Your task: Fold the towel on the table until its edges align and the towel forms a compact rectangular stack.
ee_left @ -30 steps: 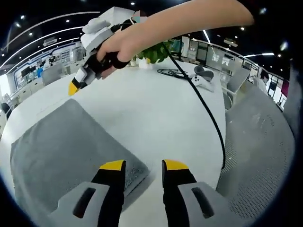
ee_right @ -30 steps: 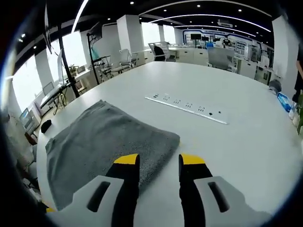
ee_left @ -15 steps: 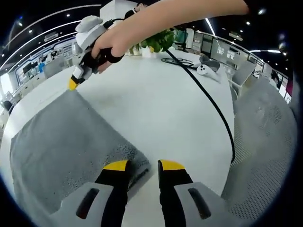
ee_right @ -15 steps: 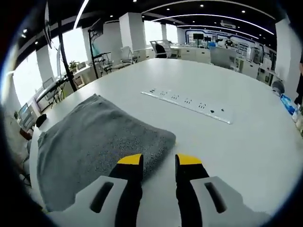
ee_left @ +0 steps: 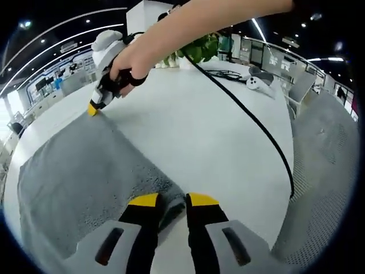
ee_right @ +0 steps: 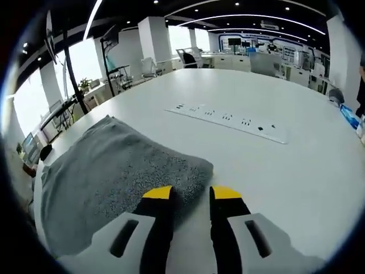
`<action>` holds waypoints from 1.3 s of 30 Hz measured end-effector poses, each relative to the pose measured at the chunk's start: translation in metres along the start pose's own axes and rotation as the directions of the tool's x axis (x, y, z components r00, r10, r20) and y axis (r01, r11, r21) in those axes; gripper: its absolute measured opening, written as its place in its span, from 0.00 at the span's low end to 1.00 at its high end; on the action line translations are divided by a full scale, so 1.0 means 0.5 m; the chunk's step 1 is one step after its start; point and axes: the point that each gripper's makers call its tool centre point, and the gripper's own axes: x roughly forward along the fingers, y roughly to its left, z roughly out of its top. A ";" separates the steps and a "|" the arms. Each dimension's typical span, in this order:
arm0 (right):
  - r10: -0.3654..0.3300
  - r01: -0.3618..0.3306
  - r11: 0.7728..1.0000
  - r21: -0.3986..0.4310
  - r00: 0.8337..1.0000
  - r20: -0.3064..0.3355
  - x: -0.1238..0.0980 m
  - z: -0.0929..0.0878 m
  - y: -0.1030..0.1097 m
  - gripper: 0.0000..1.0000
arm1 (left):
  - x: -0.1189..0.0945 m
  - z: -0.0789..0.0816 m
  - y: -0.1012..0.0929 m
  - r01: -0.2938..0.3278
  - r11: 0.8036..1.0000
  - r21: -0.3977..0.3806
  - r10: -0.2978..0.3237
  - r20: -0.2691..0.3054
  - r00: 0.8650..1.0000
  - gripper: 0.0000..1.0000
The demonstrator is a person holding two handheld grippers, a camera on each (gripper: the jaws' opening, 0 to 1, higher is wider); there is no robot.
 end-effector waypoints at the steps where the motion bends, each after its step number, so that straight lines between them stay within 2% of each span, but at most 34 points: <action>1: 0.001 -0.001 1.000 0.004 1.000 0.000 0.001 0.000 0.000 0.21 | 0.000 0.000 -0.002 0.001 1.000 -0.003 -0.001 0.002 1.000 0.15; 3: 0.001 -0.001 1.000 0.015 1.000 -0.001 0.003 -0.002 0.000 0.17 | 0.001 0.003 0.005 -0.014 0.999 0.034 0.014 0.005 1.000 0.09; 4: 0.004 -0.004 1.000 0.020 1.000 0.006 0.003 0.000 0.001 0.14 | 0.001 0.003 0.007 -0.013 1.000 0.028 0.013 0.006 1.000 0.07; 6: 0.001 -0.001 1.000 0.031 1.000 0.014 0.003 0.002 -0.001 0.08 | 0.002 0.005 0.010 -0.007 1.000 -0.002 0.007 0.010 1.000 0.06; 12: -0.013 0.012 0.998 0.066 1.000 0.023 0.008 0.004 -0.008 0.03 | 0.003 0.005 0.010 0.007 1.000 0.011 -0.007 0.015 1.000 0.05; 20: -0.005 0.002 0.995 0.101 1.000 0.029 0.007 0.009 -0.006 0.01 | 0.002 0.006 0.012 0.020 1.000 0.011 -0.021 0.028 0.999 0.04; 23: -0.003 0.000 0.996 0.091 0.999 0.033 0.002 0.015 -0.003 0.01 | -0.001 0.011 0.012 0.026 1.000 0.001 -0.026 0.039 0.999 0.04; 24: -0.004 0.001 0.996 0.085 0.999 0.033 0.000 0.018 -0.002 0.01 | -0.004 0.020 0.010 0.039 0.998 -0.059 -0.035 0.067 0.997 0.04; 25: -0.008 0.005 0.997 0.079 0.999 0.033 -0.001 0.019 -0.003 0.01 | -0.006 0.024 0.013 0.039 0.996 -0.075 -0.033 0.076 0.997 0.04; 33: -0.004 0.001 0.999 0.054 0.999 0.043 -0.011 0.038 0.005 0.00 | -0.034 0.047 0.023 0.026 0.994 -0.103 -0.014 0.115 0.993 0.04; 39: -0.003 0.002 1.000 0.024 0.999 0.052 -0.020 0.052 0.013 0.00 | -0.041 0.057 0.023 0.020 0.995 -0.095 -0.008 0.128 0.992 0.04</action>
